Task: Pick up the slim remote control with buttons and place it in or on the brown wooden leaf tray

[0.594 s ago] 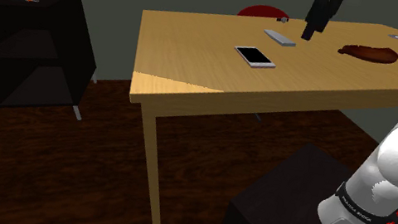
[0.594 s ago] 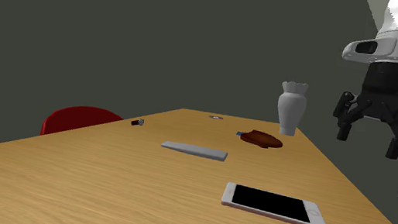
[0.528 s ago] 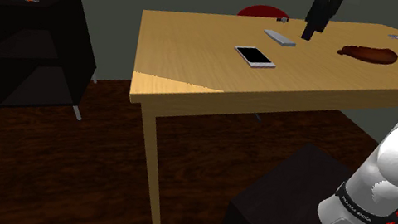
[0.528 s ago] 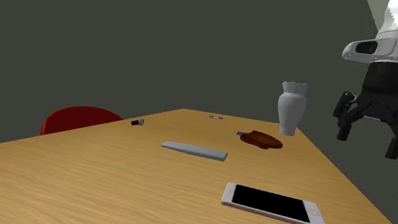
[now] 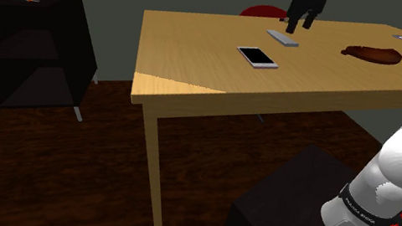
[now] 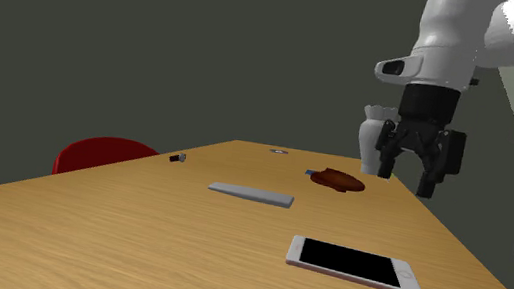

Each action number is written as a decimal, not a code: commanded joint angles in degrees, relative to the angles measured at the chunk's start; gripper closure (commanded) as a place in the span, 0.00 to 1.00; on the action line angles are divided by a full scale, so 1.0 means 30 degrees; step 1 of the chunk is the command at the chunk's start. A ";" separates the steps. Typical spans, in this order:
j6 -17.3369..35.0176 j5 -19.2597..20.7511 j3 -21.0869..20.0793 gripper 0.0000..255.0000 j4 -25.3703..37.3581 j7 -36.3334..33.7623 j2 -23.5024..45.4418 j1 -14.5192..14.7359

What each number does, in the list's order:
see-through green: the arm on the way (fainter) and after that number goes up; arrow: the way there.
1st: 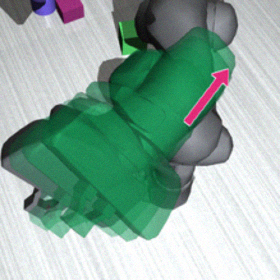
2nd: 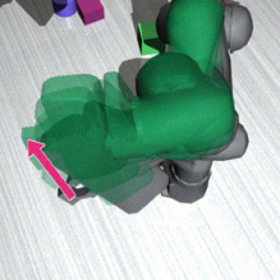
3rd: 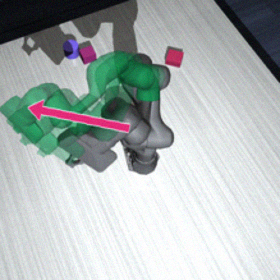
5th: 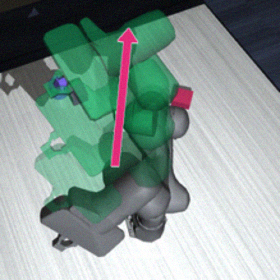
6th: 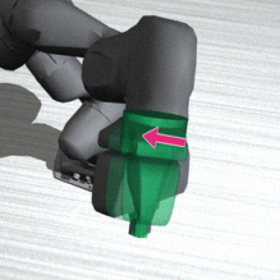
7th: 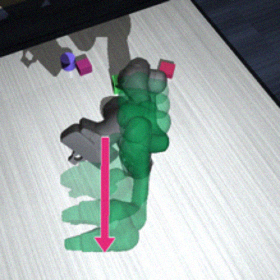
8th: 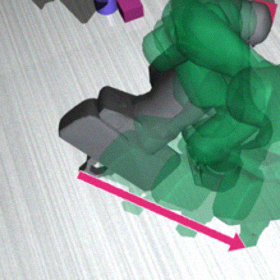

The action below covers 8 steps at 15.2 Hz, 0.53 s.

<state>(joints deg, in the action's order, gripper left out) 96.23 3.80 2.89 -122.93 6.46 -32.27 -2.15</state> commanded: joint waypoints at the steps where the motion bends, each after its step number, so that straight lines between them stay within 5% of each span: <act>1: 0.0315 0.0049 0.0337 0.00 0.0872 -0.0163 0.1334 -0.0290; 8: 0.0893 -0.0178 0.1572 0.00 0.4638 -0.0569 0.6174 -0.1172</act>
<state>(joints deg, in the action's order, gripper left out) 98.59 3.45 7.02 -110.91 4.90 -16.18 -5.28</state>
